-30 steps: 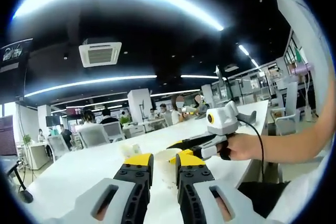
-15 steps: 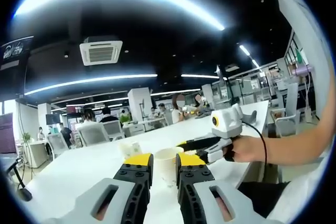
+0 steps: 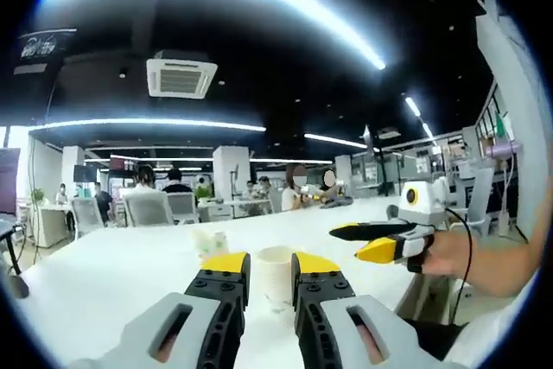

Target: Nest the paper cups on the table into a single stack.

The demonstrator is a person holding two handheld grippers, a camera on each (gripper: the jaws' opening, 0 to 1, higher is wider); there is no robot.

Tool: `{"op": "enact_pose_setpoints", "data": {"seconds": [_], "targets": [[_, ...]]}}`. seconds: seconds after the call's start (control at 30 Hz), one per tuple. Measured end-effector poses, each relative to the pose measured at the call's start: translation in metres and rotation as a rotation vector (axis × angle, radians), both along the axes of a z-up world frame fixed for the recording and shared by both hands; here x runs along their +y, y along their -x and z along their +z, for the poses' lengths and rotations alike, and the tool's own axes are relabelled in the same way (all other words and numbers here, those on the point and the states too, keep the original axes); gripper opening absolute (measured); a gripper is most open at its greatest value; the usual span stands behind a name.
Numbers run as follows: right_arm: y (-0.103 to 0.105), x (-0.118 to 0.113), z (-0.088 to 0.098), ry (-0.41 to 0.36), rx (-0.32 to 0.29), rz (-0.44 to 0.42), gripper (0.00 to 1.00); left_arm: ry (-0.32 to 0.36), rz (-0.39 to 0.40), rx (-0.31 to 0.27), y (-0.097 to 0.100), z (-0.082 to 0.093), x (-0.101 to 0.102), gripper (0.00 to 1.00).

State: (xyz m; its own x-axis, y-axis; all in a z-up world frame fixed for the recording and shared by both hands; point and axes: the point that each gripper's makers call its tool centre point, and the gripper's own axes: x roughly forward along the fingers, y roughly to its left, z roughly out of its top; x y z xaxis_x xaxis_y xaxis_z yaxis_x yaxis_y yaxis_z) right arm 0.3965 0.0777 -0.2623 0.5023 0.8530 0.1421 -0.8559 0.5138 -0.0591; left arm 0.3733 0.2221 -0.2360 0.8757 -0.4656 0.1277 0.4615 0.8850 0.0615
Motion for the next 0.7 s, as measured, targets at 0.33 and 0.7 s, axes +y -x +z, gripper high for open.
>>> {"op": "enact_pose_setpoints", "data": {"seconds": [0.33,0.7], "targets": [[0.020,-0.004,0.010,-0.004,-0.055,0.001,0.58,-0.012,0.063,0.012,-0.077,-0.003,0.029,0.23],[0.028,-0.019,0.022,-0.011,-0.077,-0.012,0.56,0.021,0.072,0.014,-0.172,-0.001,0.039,0.26]]}}
